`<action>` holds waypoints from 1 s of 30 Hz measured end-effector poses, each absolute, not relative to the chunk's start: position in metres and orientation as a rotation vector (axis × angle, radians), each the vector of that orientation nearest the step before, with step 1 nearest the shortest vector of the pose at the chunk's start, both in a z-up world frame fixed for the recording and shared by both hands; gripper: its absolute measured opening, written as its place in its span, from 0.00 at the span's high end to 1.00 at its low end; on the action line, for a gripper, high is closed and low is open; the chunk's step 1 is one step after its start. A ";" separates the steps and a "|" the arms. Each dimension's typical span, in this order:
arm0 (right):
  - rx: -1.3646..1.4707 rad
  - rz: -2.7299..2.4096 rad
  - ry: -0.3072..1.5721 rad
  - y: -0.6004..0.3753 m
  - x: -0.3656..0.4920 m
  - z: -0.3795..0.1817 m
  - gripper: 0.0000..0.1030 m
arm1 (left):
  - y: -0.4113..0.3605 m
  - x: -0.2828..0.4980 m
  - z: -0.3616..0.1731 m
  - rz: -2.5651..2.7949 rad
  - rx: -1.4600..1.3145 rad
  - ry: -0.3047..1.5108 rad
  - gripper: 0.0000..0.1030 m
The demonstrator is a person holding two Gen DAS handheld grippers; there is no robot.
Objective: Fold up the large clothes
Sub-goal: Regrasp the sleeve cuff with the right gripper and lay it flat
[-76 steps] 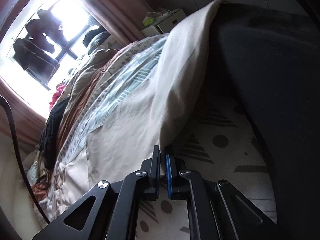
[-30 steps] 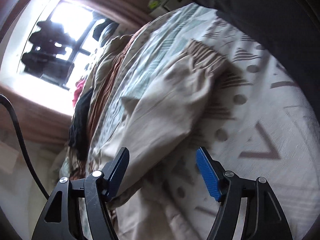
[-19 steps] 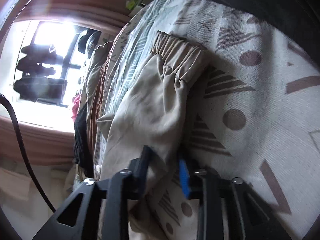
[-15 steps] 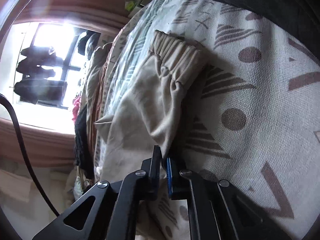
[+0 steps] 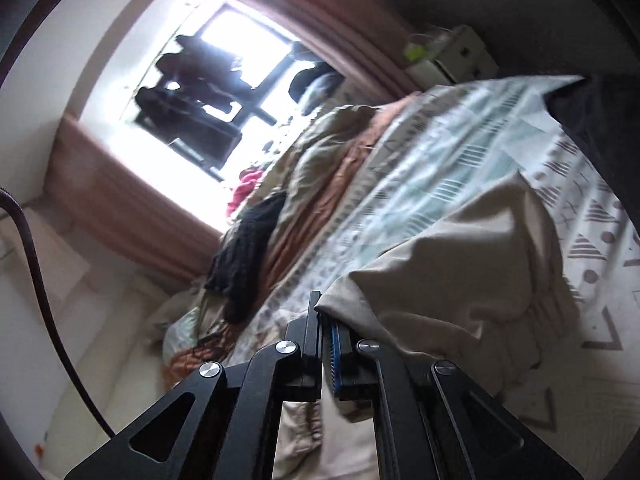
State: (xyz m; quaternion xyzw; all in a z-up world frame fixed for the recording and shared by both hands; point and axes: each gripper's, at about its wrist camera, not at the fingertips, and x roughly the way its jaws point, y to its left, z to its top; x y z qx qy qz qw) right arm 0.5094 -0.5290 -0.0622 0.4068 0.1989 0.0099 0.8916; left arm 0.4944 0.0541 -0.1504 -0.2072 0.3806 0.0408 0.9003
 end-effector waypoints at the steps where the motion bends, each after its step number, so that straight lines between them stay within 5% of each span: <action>1: 0.817 0.039 0.403 -0.515 0.508 -0.052 0.96 | 0.057 0.495 -0.151 0.085 -0.435 0.796 0.36; 14: 0.630 0.190 0.519 -0.367 0.567 -0.032 0.96 | 0.101 0.496 -0.160 0.083 -0.524 0.887 0.36; 27: 0.393 0.359 0.896 -0.233 0.622 -0.133 0.93 | 0.116 0.505 -0.171 0.083 -0.580 0.958 0.36; 29: 0.343 0.437 1.021 -0.214 0.626 -0.158 0.66 | 0.117 0.505 -0.171 0.077 -0.593 0.967 0.36; 30: 0.335 0.452 1.061 -0.209 0.625 -0.166 0.44 | 0.118 0.504 -0.169 0.074 -0.602 0.972 0.36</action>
